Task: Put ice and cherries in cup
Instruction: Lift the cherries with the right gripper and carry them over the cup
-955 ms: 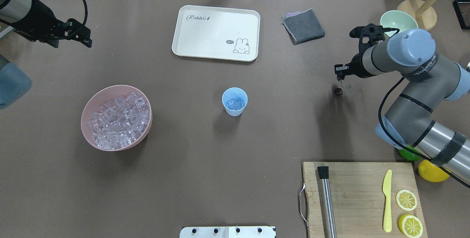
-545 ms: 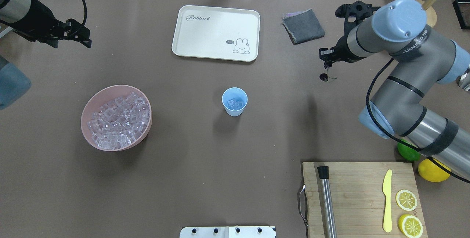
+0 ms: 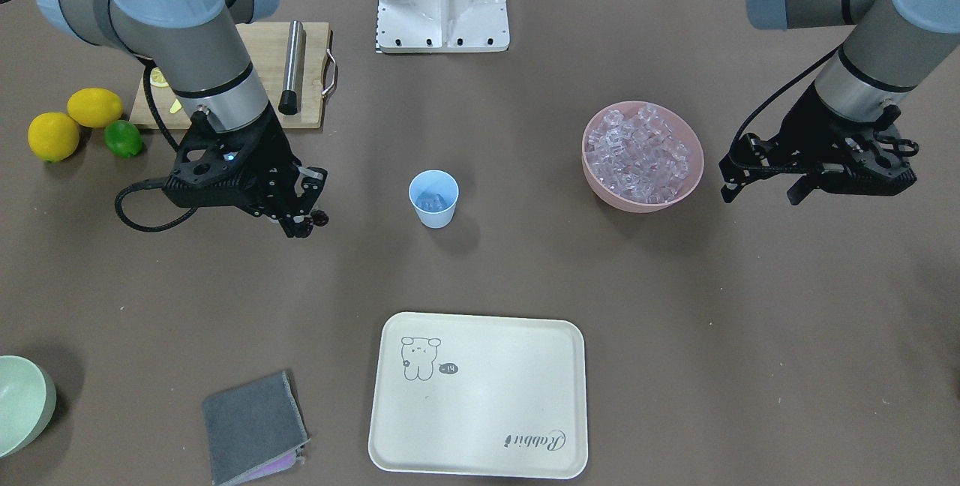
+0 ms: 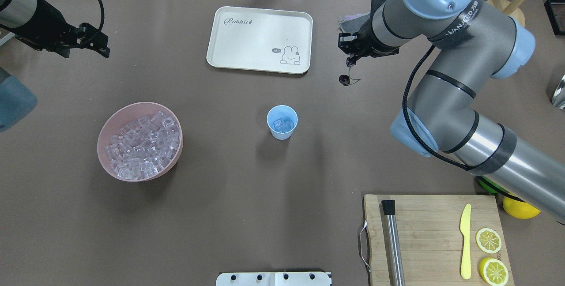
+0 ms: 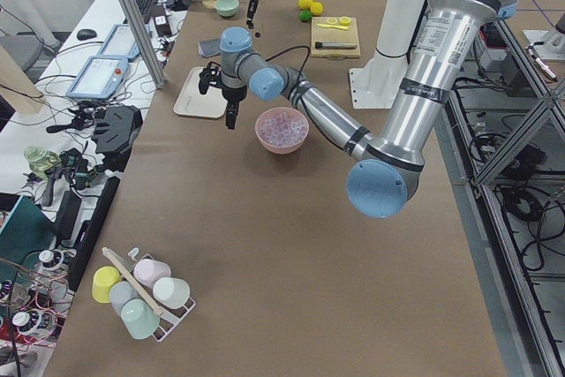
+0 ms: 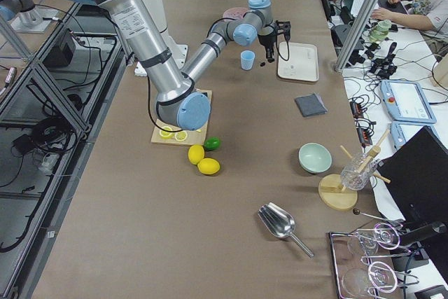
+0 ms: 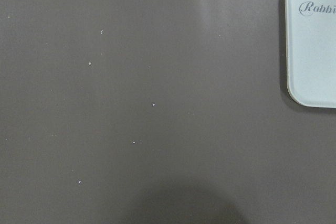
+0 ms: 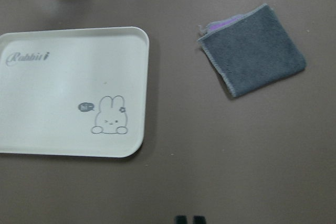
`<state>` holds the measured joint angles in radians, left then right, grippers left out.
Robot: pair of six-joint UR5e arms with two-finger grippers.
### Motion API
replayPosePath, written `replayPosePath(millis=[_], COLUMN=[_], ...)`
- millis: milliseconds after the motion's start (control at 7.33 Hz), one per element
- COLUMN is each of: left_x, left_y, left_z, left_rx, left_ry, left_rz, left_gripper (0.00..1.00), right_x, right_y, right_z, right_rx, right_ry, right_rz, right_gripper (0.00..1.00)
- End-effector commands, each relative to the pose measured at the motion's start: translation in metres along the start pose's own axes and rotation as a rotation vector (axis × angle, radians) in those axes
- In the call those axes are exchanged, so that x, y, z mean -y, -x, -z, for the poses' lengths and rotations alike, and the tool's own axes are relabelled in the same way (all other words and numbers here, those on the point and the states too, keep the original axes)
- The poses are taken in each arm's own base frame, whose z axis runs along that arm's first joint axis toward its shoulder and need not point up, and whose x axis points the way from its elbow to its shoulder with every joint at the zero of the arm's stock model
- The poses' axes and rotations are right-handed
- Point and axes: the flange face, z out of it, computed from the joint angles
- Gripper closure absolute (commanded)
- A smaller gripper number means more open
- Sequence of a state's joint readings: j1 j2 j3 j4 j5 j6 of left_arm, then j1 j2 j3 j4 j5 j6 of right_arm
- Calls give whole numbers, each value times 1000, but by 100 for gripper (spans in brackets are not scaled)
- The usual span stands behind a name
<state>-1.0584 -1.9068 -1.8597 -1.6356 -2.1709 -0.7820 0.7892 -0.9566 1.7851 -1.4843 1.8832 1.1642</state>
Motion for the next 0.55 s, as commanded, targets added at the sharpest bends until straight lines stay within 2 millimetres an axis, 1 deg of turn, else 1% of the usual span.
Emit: replayPosePath(millis=[0, 136, 273, 409], left_x=[-7, -10, -11, -11], left_y=[9, 14, 14, 17], left_z=[-2, -4, -4, -6], left_rx=[6, 2, 1, 4], left_ry=[8, 4, 5, 8], left_rz=[4, 2, 2, 3], left_gripper=[3, 3, 3, 3], right_x=[-16, -25, -37, -63], right_y=[45, 73, 82, 94], right_z=[13, 17, 14, -1], right_rx=[61, 83, 89, 71], right_ry=[3, -8, -4, -29], right_rz=[-54, -65, -70, -60], right_gripper=[100, 100, 100, 100])
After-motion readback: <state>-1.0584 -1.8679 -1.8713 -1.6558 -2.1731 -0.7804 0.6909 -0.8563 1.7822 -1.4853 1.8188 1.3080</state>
